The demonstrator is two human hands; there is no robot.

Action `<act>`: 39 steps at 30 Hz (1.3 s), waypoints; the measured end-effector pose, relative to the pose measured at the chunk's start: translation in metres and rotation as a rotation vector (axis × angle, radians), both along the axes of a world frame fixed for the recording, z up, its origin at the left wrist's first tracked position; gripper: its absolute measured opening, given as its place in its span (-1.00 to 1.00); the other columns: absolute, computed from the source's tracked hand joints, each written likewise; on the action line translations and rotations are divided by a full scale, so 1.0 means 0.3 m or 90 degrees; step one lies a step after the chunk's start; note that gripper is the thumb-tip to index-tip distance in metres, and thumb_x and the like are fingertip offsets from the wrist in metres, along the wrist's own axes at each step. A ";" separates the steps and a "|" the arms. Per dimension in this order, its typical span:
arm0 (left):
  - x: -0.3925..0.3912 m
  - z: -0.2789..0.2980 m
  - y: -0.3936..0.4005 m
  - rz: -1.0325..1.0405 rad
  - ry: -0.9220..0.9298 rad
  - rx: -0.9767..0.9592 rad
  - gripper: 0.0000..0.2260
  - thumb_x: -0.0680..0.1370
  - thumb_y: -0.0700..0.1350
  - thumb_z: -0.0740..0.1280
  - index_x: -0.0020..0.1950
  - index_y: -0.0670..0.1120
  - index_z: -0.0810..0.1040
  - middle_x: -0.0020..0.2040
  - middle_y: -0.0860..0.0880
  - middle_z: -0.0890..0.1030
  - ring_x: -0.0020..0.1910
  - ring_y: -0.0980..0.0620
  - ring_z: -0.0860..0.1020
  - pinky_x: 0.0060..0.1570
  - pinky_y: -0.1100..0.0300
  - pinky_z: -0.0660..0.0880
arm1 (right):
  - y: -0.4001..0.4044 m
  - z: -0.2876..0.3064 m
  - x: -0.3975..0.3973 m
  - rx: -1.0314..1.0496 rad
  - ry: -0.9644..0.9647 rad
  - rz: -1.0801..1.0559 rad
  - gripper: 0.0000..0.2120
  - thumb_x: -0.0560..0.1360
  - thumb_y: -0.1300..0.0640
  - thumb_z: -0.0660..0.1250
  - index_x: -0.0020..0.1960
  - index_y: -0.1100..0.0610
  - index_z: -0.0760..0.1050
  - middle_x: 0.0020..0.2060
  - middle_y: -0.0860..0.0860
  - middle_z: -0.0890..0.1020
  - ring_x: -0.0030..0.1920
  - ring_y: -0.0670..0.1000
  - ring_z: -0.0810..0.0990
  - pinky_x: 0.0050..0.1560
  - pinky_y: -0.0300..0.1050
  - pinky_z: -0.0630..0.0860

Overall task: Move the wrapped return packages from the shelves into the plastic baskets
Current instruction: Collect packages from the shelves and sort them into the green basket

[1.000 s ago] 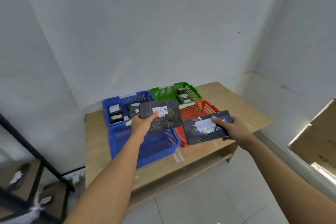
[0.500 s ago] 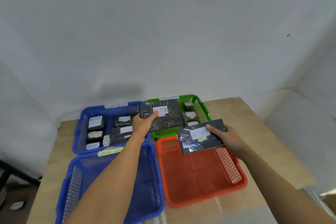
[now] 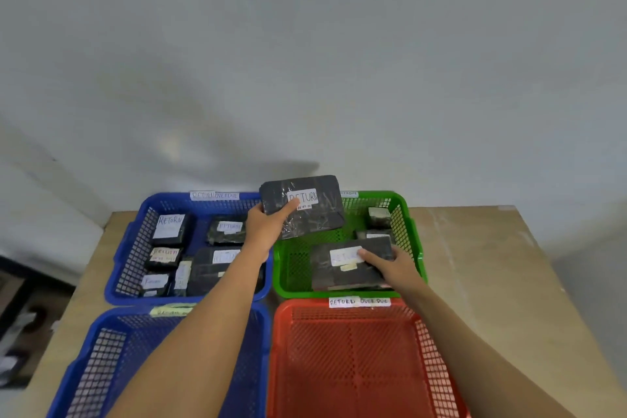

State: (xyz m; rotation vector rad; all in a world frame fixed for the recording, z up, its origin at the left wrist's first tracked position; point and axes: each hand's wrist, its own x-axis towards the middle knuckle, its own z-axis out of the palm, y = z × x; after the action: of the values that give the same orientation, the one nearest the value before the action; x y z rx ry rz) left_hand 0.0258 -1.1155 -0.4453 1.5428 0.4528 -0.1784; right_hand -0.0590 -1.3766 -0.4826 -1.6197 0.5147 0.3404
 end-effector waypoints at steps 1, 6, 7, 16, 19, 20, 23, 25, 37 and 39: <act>0.009 -0.002 0.000 0.010 0.000 0.000 -0.75 0.40 0.04 0.60 0.00 0.06 0.64 -0.03 0.04 0.73 -0.02 0.06 0.69 0.01 0.15 0.58 | 0.018 -0.017 0.029 -0.004 0.015 0.011 -0.31 0.24 -0.15 0.66 0.24 0.14 0.53 0.08 0.08 0.73 0.00 0.06 0.75 0.03 0.00 0.69; 0.053 -0.006 0.023 0.039 0.003 -0.009 -0.72 0.41 0.02 0.60 0.05 0.03 0.65 -0.01 0.03 0.74 -0.01 0.05 0.71 0.03 0.14 0.60 | 0.093 -0.126 0.134 -0.057 0.073 0.038 -0.03 0.20 -0.33 0.64 0.41 0.10 0.34 0.17 0.01 0.64 0.09 0.04 0.68 0.05 -0.03 0.66; 0.057 -0.006 0.028 0.043 0.000 -0.009 -0.75 0.42 0.01 0.59 0.03 0.03 0.65 -0.03 0.03 0.75 -0.03 0.05 0.71 -0.01 0.16 0.61 | 0.105 -0.135 0.138 -0.067 0.078 0.045 -0.06 0.21 -0.32 0.64 0.38 0.09 0.34 0.14 -0.01 0.64 0.07 0.02 0.68 0.00 -0.06 0.65; 0.068 -0.034 0.056 0.054 -0.009 -0.032 -0.83 0.46 -0.03 0.56 -0.01 0.08 0.63 -0.12 0.13 0.73 -0.12 0.16 0.71 -0.14 0.29 0.58 | 0.175 -0.218 0.130 -0.302 0.103 0.114 -0.32 0.14 -0.53 0.51 -0.06 0.00 0.56 0.01 0.05 0.66 0.19 0.05 0.53 0.17 0.08 0.59; 0.060 -0.040 0.062 0.049 -0.009 -0.043 -0.82 0.47 -0.04 0.56 0.01 0.07 0.62 -0.11 0.13 0.73 -0.14 0.20 0.70 -0.17 0.33 0.56 | 0.196 -0.203 0.138 -0.428 0.122 0.182 -0.29 0.28 -0.50 0.45 -0.06 0.16 0.52 0.17 0.16 0.58 0.16 0.06 0.42 0.06 0.00 0.47; 0.059 -0.041 0.067 0.048 -0.008 -0.045 -0.81 0.46 -0.04 0.56 0.02 0.07 0.63 -0.10 0.13 0.73 -0.13 0.19 0.70 -0.16 0.31 0.57 | 0.202 -0.185 0.139 -0.472 0.125 0.201 -0.24 0.30 -0.51 0.42 0.03 0.18 0.51 0.23 0.19 0.55 0.23 0.11 0.44 0.10 0.03 0.50; 0.058 -0.040 0.081 0.043 -0.005 -0.047 -0.82 0.47 -0.04 0.56 0.01 0.06 0.63 -0.08 0.11 0.73 -0.10 0.15 0.71 -0.15 0.31 0.58 | 0.211 -0.162 0.137 -0.562 0.127 0.247 0.02 0.35 -0.45 0.43 0.48 0.27 0.27 0.40 0.22 0.44 0.42 0.23 0.42 0.30 0.14 0.50; 0.059 -0.038 0.085 0.038 -0.003 -0.045 -0.81 0.46 -0.03 0.56 0.03 0.06 0.63 -0.06 0.10 0.74 -0.08 0.15 0.71 -0.13 0.30 0.56 | 0.209 -0.158 0.134 -0.552 0.117 0.235 0.04 0.38 -0.34 0.50 0.52 0.27 0.13 0.38 0.22 0.48 0.37 0.26 0.49 0.25 0.17 0.54; 0.069 -0.051 0.001 -0.031 0.045 -0.060 -0.71 0.42 0.03 0.59 0.08 0.03 0.63 -0.02 0.03 0.74 -0.03 0.05 0.71 -0.04 0.18 0.59 | 0.077 -0.018 0.253 -0.090 -0.024 0.056 -0.60 0.64 -0.16 0.25 0.19 0.16 0.59 -0.02 0.07 0.72 -0.10 0.08 0.70 -0.05 -0.01 0.63; 0.073 -0.070 -0.027 -0.052 0.062 -0.062 -0.67 0.39 0.06 0.61 0.08 0.04 0.63 0.00 0.02 0.74 0.02 0.01 0.70 0.12 0.05 0.60 | 0.059 0.027 0.275 0.027 -0.048 0.036 -0.65 0.62 -0.15 0.30 0.21 0.10 0.58 0.02 0.07 0.74 -0.03 0.09 0.73 -0.06 0.00 0.65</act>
State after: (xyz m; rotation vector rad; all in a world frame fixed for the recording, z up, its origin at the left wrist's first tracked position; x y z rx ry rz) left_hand 0.0476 -1.1236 -0.4663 1.4619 0.4527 -0.3356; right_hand 0.0234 -1.3589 -0.4745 -1.6022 0.4025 0.3295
